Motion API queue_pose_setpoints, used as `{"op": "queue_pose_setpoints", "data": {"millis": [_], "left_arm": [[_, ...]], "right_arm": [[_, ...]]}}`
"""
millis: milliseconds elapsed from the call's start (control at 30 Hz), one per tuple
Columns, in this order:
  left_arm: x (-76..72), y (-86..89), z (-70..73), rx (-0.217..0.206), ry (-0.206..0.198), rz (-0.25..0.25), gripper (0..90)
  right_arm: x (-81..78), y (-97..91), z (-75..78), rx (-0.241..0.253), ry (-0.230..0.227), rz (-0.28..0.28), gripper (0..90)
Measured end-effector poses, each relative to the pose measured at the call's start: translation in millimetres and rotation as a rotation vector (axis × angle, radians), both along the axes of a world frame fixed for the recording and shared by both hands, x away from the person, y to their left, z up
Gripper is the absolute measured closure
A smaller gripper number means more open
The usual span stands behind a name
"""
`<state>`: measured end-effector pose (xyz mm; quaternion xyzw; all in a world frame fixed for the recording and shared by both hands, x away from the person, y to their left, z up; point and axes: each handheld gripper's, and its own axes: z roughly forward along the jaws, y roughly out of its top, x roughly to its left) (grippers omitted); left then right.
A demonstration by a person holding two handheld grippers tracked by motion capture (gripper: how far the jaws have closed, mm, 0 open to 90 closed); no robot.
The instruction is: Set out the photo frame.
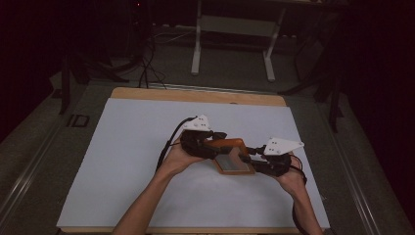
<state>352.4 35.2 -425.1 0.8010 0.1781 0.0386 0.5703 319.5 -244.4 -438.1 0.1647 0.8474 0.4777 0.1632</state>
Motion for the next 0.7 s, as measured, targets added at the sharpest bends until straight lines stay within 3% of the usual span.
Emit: {"op": "queue_pose_setpoints", "data": {"millis": [133, 233, 433, 567, 700], "left_arm": [[2.3, 15.0, -12.7, -0.083, 0.038, 0.032, 43.3], [2.6, 21.0, -20.4, -0.097, 0.055, 0.052, 41.9], [0.8, 18.2, -31.9, -0.07, 0.066, 0.041, 38.6], [0.4, 10.0, -40.9, -0.034, 0.073, 0.05, 42.9], [0.8, 1.8, -48.5, -0.03, 0.08, 0.049, 42.0]], "right_arm": [[0.2, -4.2, -1.1, 0.0, 0.008, -0.004, 68.0], [-0.1, -7.4, -2.5, 0.004, 0.016, -0.013, 68.1], [0.1, -11.6, -3.9, 0.004, 0.026, -0.019, 68.1], [-0.3, -14.1, -5.1, 0.006, 0.029, -0.021, 68.2], [-1.0, -17.2, -8.0, 0.026, 0.032, -0.03, 68.1]]}}
